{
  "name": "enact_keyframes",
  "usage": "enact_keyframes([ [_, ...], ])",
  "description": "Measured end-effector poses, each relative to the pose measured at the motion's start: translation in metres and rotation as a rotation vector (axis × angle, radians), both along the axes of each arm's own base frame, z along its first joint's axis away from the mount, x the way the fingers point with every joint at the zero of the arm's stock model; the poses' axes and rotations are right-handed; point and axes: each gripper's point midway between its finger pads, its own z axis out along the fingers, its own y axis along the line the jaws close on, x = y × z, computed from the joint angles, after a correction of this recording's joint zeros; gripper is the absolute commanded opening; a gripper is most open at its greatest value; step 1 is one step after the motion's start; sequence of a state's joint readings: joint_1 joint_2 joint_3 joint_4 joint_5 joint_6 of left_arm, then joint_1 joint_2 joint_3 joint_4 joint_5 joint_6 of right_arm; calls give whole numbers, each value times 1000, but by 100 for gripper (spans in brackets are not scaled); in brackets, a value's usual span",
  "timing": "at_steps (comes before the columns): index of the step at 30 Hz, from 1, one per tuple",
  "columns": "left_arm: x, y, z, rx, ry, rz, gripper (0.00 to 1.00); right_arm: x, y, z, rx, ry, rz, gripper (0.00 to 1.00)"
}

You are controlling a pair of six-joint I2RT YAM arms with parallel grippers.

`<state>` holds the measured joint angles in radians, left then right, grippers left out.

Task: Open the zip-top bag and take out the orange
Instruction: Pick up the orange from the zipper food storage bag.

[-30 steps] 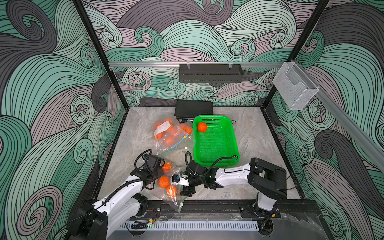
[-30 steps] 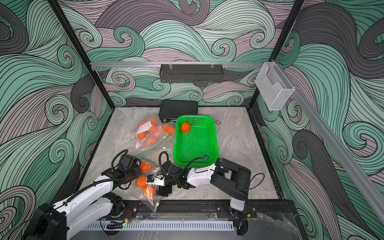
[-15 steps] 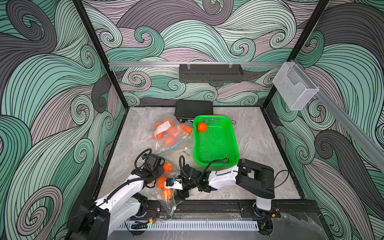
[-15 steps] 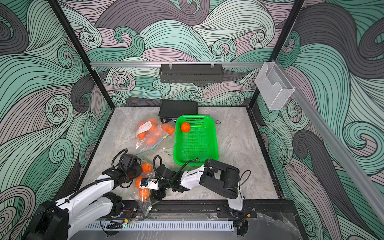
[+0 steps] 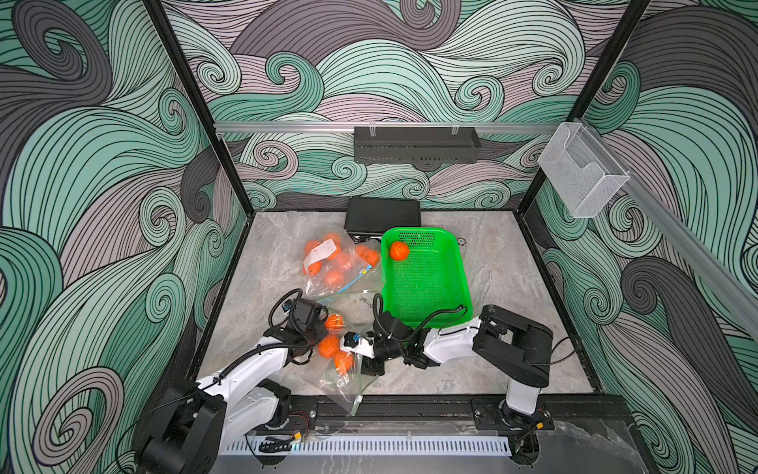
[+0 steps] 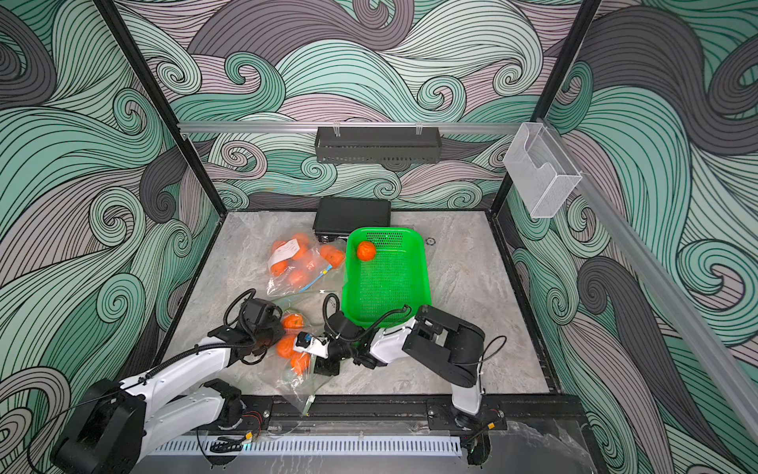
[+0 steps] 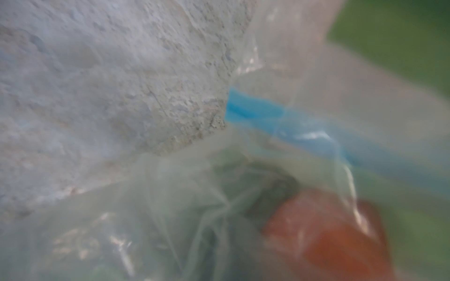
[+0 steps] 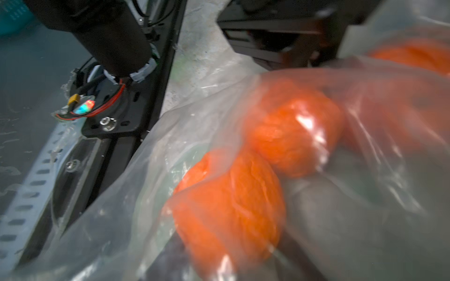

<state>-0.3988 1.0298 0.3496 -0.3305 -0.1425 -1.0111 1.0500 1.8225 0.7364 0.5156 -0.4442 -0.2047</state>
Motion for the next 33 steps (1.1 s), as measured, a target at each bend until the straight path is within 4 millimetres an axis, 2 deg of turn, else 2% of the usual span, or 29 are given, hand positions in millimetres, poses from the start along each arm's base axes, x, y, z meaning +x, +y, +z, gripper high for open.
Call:
enact_keyframes([
  [3, -4, 3, 0, 10, 8, 1, 2, 33, -12, 6, 8, -23, -94, 43],
  [5, -6, 3, 1, 14, 12, -3, 7, 45, -17, 8, 7, -36, -132, 44],
  [6, -7, 4, 1, 16, 13, -7, 10, 49, -18, 8, 5, -41, -144, 44],
  [7, -8, 4, 2, 19, 11, -13, 21, 51, -19, 7, 1, -45, -154, 44],
  [8, -9, 4, 4, 20, 7, -21, 25, 52, -20, 7, -3, -47, -159, 45],
  [11, -10, 4, 11, 7, -18, -26, 27, 53, -20, 7, -4, -50, -163, 50],
  [12, -11, 4, 12, 2, -24, -31, 26, 53, -20, 6, -4, -48, -163, 52],
  [14, -14, 2, 10, -12, -28, -40, 14, 52, -20, 7, -3, -43, -163, 59],
  [17, -23, 2, 0, -21, 0, -59, 3, 51, -19, 7, 1, -30, -162, 69],
  [21, -24, -2, -2, -33, 5, -75, 0, 46, -16, 9, 11, -16, -151, 75],
  [24, -23, -3, -3, -34, 10, -80, 0, 42, -9, 9, 14, -15, -132, 72],
  [29, -19, -6, -4, -37, 18, -90, 0, 33, 5, 7, 13, -14, -97, 56],
  [33, -17, -7, -2, -37, 21, -91, 0, 32, 4, 8, 5, -7, -102, 50],
])
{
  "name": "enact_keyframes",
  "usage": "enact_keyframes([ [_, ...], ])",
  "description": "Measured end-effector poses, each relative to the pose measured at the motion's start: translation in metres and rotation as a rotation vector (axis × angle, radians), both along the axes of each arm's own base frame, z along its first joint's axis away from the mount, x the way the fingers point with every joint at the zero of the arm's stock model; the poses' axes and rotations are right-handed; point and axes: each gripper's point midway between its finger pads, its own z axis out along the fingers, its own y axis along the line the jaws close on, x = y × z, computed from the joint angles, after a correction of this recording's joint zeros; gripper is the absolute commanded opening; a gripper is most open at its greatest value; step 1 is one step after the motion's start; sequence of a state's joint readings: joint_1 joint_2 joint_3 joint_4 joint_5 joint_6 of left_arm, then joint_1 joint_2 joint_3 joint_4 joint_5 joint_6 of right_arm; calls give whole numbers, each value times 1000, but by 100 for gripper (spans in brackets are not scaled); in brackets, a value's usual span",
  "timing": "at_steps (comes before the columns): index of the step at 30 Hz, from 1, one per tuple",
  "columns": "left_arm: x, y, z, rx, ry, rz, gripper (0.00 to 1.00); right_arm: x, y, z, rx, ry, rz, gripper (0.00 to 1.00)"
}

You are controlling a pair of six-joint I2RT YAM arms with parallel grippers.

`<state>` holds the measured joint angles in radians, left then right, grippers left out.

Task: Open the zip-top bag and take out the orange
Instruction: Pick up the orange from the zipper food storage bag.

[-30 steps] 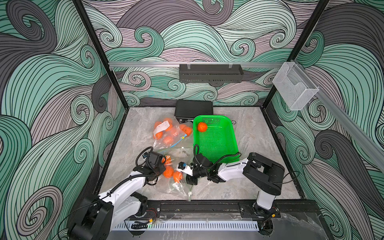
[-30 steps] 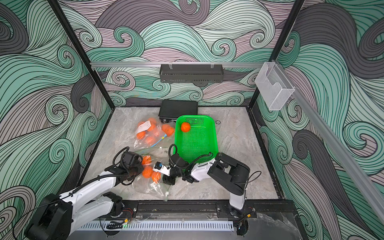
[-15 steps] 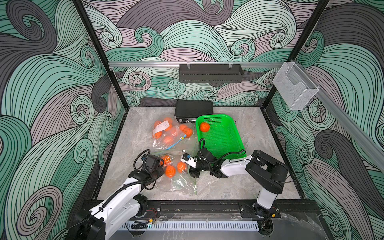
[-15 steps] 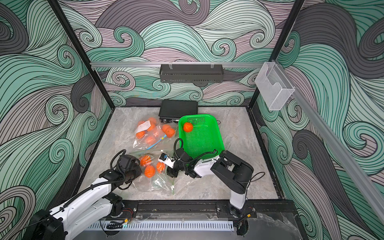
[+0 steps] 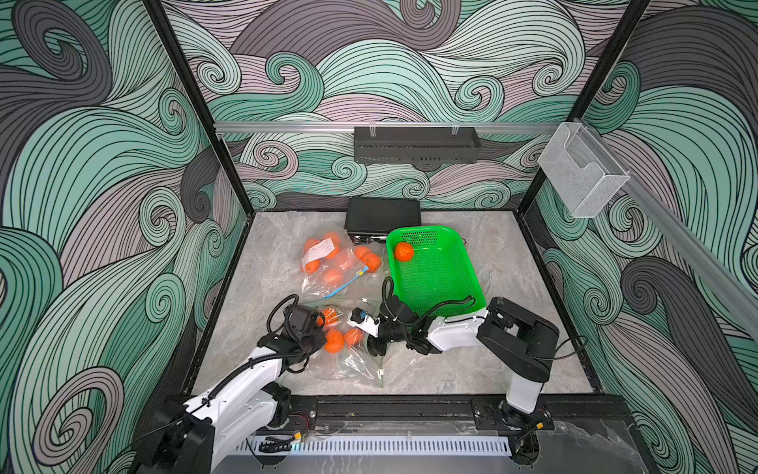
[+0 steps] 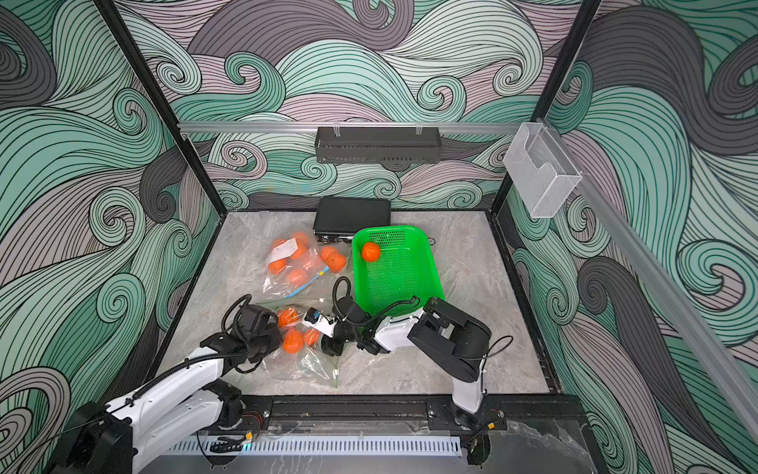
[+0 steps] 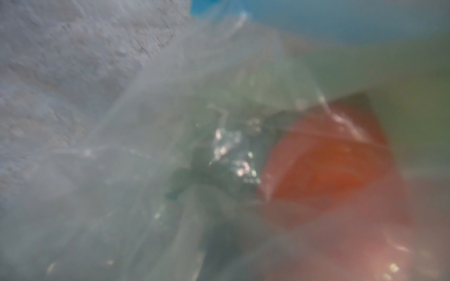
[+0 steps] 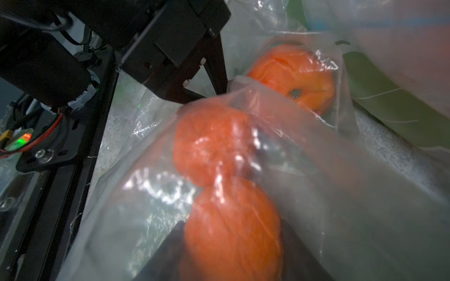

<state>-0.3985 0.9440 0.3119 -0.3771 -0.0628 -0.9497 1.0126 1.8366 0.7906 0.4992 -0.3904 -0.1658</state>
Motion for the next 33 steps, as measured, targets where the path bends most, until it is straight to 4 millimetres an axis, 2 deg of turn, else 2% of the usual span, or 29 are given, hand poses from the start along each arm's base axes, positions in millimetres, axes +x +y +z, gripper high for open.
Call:
enact_keyframes([
  [4, 0, 0, -1, 3, 7, 1, 0, 1, -8, 10, -18, 4, -18, 48],
  [9, 0, 1, -1, 4, 7, 2, 0, 6, -22, 50, 6, 5, -61, 47],
  [13, 1, 0, 1, 2, -1, 3, 0, 4, -38, 73, -1, 11, -86, 46],
  [19, -1, 3, 1, 10, -2, 5, 0, 1, -72, 82, -77, 59, -144, 48],
  [24, -4, 9, 1, 35, -8, 6, 0, 13, -99, 93, -130, 101, -234, 47],
  [28, -5, 11, 1, 43, -13, 7, 0, 37, -123, 121, -97, 91, -345, 46],
  [31, -5, 11, 1, 45, -13, 7, 0, 72, -145, 142, -53, 76, -473, 47],
  [33, -6, 11, 1, 46, -12, 7, 0, 104, -163, 153, -14, 71, -585, 47],
])
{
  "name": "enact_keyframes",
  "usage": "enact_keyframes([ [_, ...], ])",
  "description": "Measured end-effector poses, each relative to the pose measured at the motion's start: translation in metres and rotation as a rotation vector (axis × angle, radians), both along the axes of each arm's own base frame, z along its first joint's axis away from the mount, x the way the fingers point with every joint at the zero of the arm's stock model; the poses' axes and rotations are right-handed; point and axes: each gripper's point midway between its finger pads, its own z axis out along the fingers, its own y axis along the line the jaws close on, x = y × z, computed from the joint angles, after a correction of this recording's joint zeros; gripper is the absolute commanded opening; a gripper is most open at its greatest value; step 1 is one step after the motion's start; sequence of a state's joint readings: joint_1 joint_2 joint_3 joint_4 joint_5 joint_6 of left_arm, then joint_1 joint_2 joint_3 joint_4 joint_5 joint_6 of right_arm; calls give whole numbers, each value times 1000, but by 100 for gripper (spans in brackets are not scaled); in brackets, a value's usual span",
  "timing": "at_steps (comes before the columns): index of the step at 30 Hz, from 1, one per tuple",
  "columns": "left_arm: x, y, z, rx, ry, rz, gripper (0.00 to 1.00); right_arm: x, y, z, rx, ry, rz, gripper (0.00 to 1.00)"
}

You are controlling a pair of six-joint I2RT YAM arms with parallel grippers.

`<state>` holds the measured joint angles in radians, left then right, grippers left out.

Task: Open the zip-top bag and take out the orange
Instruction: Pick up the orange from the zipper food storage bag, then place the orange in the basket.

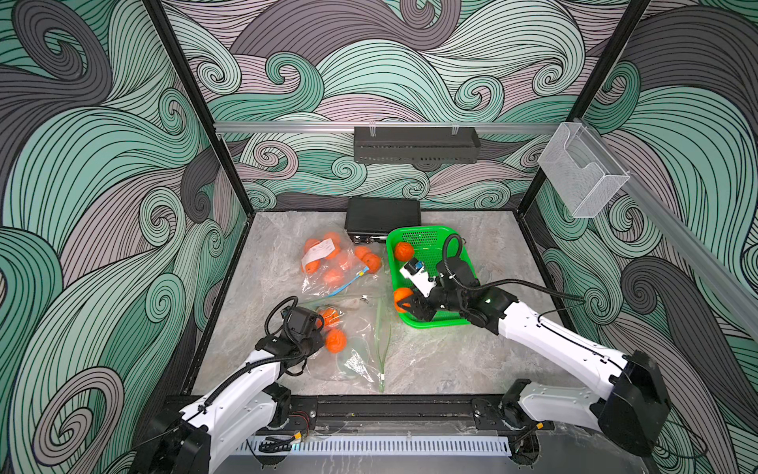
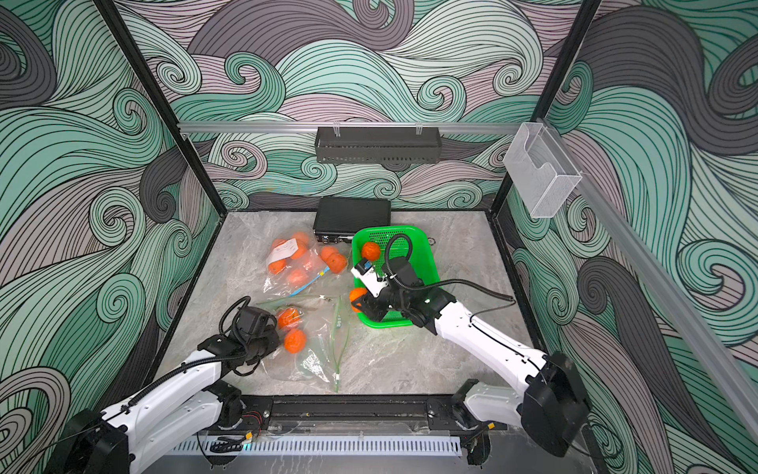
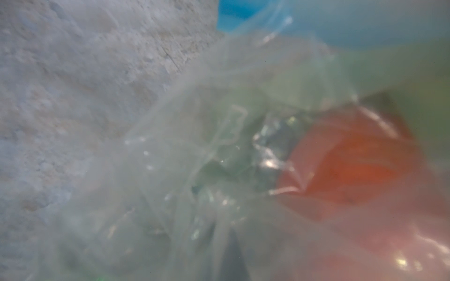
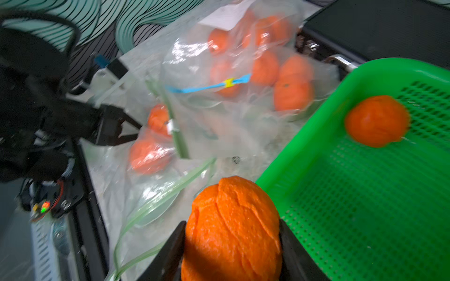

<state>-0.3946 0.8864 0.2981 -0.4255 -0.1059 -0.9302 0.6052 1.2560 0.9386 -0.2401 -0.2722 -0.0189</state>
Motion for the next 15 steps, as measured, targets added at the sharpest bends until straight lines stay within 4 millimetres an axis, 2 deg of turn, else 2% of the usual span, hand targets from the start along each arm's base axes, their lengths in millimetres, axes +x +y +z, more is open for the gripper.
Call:
enact_keyframes([
  [2, 0, 0, 0, 4, -2, -1, 0, 31, -19, 3, 37, -1, -112, 46],
  [4, 0, 1, 0, 10, -3, 1, 0, 61, -36, -2, 56, 14, -211, 46],
  [6, 1, 3, 0, 15, -5, 3, 0, 90, -48, -15, 60, 44, -297, 46],
  [11, 1, 4, 0, 21, -6, 4, 0, 152, -66, -53, 85, 133, -445, 43],
  [15, 1, 4, 0, 22, -6, 4, 0, 189, -78, -78, 95, 176, -526, 46],
])
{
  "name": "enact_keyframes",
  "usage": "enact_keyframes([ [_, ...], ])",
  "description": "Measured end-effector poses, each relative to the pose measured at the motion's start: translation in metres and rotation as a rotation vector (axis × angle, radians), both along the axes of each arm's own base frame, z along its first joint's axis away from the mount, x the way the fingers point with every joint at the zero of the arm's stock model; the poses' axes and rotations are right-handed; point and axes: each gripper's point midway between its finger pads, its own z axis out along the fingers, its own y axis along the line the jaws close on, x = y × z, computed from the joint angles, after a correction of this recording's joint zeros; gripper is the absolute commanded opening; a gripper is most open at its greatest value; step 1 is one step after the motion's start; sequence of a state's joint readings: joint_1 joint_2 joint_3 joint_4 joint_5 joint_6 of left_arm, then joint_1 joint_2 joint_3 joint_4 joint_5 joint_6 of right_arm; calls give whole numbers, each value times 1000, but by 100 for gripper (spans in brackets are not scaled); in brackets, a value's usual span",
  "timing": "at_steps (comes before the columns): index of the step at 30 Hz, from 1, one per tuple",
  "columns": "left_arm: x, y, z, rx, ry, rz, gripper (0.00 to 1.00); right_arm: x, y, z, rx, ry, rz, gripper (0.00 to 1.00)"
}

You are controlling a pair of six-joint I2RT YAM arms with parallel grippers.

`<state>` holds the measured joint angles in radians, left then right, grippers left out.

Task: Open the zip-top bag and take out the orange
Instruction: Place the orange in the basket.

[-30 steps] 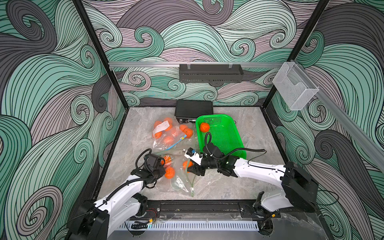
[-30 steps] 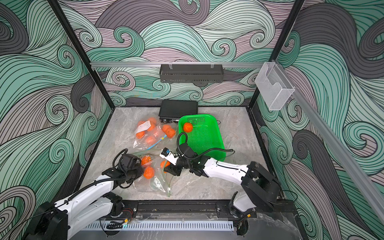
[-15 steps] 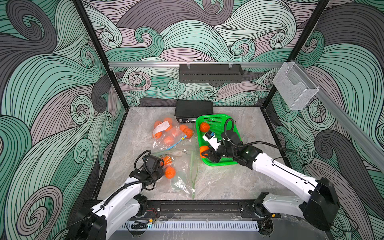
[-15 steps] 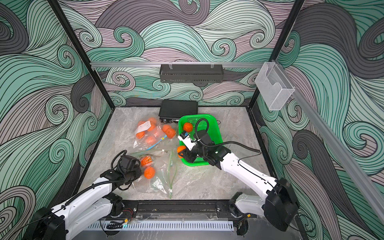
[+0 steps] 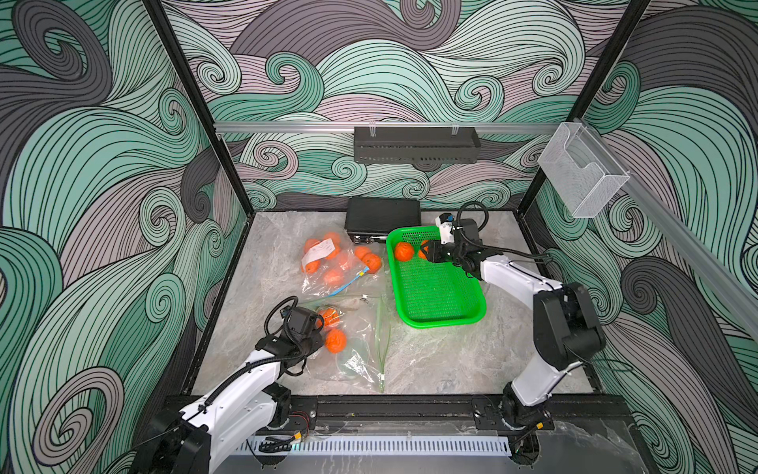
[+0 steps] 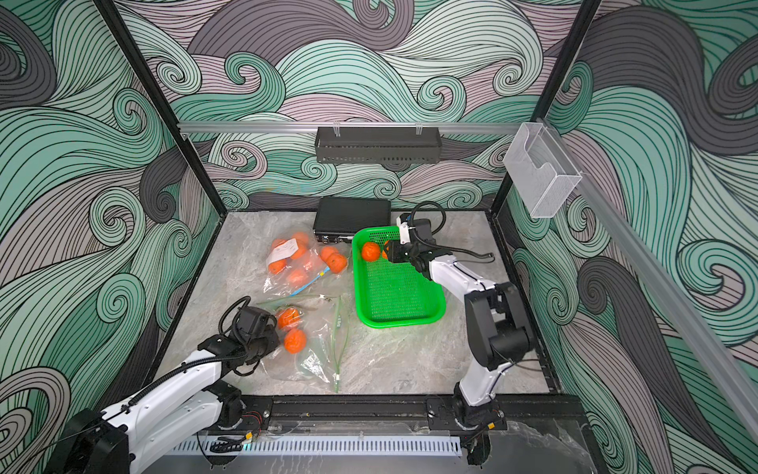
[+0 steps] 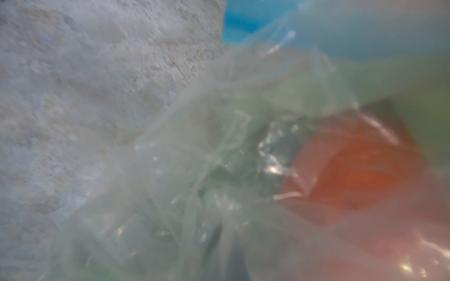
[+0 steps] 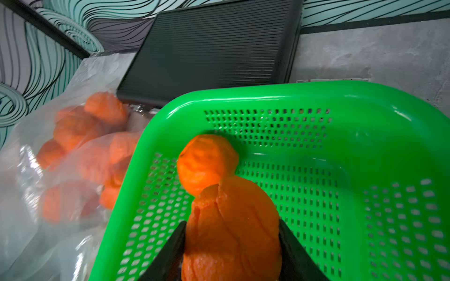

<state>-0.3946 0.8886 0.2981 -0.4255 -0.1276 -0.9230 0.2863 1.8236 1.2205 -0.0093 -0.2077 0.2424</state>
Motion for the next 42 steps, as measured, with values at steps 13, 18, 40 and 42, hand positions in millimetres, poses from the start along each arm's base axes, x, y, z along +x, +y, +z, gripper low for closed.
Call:
enact_keyframes([
  [13, 0, 0, 0, 5, 0, -9, 0, 38, 4, -42, 14, 71, -45, 52],
  [18, 1, 0, 0, 7, -1, -12, 0, 43, 5, -57, 10, 100, -51, 54],
  [40, 2, 0, 0, 10, 3, -12, 0, 41, 6, -59, 14, 111, -43, 73],
  [42, 2, -1, 0, 10, 3, -12, 0, 38, 4, -50, 13, 97, -43, 73],
])
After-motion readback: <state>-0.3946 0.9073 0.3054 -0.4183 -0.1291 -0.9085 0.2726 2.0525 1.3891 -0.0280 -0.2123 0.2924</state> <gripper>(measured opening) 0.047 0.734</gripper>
